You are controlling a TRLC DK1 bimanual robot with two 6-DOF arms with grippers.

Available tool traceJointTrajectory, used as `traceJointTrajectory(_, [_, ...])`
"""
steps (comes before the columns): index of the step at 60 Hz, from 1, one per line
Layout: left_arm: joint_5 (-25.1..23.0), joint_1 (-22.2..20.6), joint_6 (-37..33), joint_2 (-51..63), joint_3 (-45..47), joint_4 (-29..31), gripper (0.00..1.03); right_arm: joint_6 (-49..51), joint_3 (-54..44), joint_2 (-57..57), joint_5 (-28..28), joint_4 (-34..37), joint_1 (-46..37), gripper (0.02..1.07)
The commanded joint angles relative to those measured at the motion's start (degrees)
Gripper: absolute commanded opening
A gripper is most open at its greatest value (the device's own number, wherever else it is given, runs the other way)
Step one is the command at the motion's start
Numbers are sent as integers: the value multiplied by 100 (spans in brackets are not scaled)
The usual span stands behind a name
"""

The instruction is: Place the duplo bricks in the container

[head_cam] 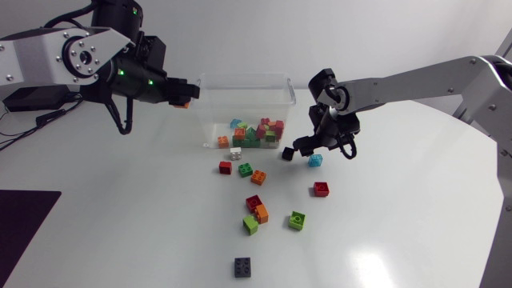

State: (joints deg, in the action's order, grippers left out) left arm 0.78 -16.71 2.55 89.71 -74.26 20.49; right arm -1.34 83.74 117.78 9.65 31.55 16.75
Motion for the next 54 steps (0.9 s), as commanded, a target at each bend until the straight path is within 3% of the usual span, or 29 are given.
traceJointTrajectory(1, [37,-69,-61,-121,-133,-247,16,-191,151,228,-16,79,-41,87])
traceJointTrajectory(27, [37,-184,-61,301,-379,-1328,16,-349,327,668,-16,167,-58,78])
traceJointTrajectory(54, [37,-359,-61,1057,-722,-1759,16,-393,283,676,-25,106,-85,47])
